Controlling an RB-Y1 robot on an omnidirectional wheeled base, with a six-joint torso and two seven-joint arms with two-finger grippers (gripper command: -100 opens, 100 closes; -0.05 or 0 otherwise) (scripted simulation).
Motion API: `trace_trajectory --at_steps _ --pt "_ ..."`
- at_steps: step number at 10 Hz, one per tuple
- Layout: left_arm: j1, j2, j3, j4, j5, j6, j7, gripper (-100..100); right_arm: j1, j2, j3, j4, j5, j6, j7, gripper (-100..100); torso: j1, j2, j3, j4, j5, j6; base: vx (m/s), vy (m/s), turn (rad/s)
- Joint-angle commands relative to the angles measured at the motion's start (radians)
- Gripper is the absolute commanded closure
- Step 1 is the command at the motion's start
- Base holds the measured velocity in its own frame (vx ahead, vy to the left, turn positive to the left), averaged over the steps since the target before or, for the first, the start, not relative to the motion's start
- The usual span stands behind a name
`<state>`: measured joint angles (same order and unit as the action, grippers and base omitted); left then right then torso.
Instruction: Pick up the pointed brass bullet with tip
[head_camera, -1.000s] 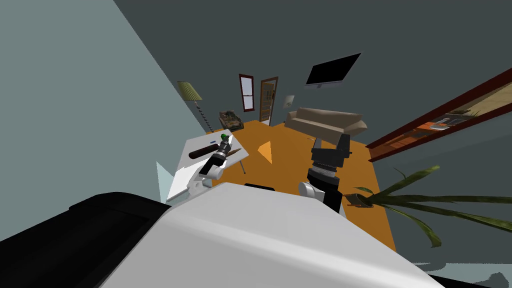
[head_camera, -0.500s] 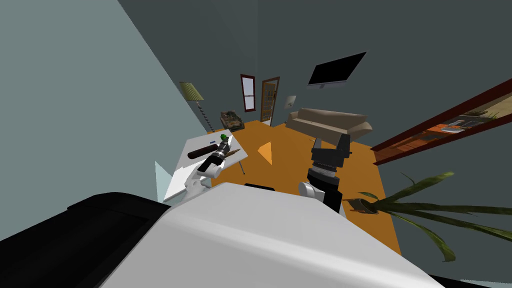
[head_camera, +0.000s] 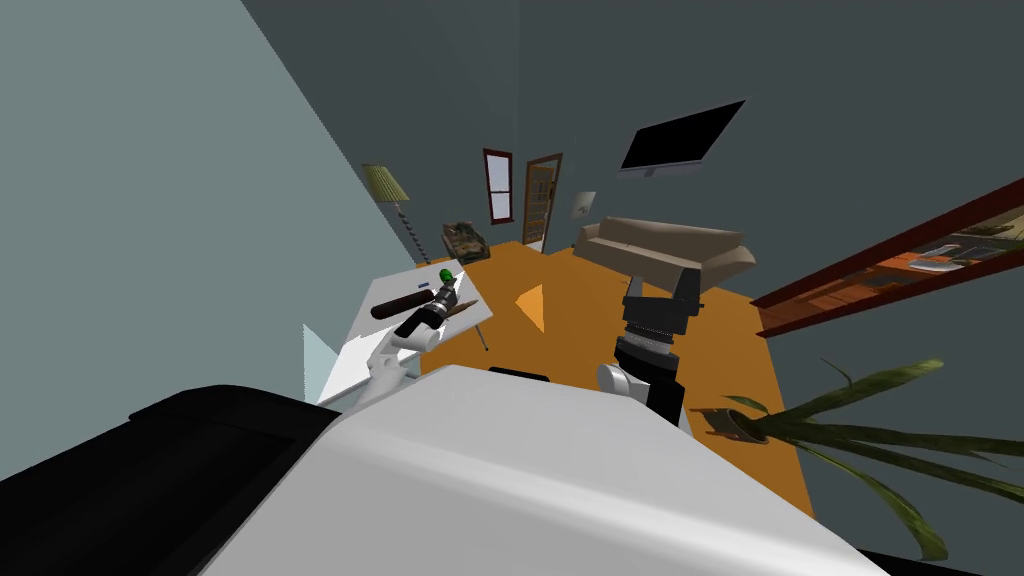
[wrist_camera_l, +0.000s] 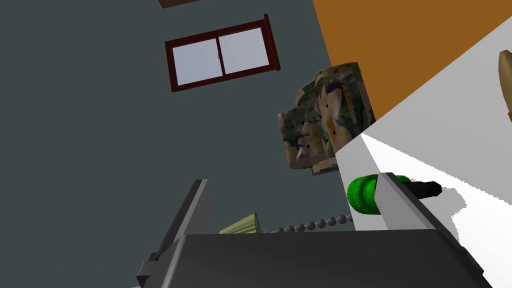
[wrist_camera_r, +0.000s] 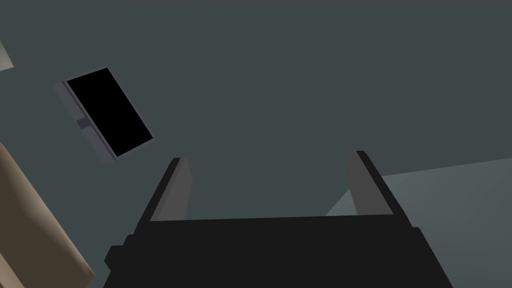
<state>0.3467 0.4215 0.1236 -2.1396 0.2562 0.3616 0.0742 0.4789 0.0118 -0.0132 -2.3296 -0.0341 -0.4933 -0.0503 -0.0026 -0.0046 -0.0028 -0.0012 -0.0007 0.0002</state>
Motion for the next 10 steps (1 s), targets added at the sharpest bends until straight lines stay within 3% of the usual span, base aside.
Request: trace_trajectory --at_steps 1,2,10 --pt "0.0 0.019 0.014 0.024 0.026 0.05 0.001 -100 0.0 0.0 0.0 0.0 0.0 0.0 0.0 0 0.0 0.0 0.0 0.0 0.0 0.0 0.077 -0.047 0.063" --pt "0.0 0.019 0.014 0.024 0.026 0.055 0.001 -100 0.0 0.0 0.0 0.0 0.0 0.0 0.0 0 0.0 -0.001 0.0 0.0 0.0 0.0 0.066 -0.051 0.032" --pt "-0.003 0.083 0.072 0.125 0.117 0.252 0.011 -100 0.0 0.0 0.0 0.0 0.0 0.0 0.0 0 0.0 -0.003 -0.001 -0.001 0.0 0.0 0.093 -0.052 0.047"
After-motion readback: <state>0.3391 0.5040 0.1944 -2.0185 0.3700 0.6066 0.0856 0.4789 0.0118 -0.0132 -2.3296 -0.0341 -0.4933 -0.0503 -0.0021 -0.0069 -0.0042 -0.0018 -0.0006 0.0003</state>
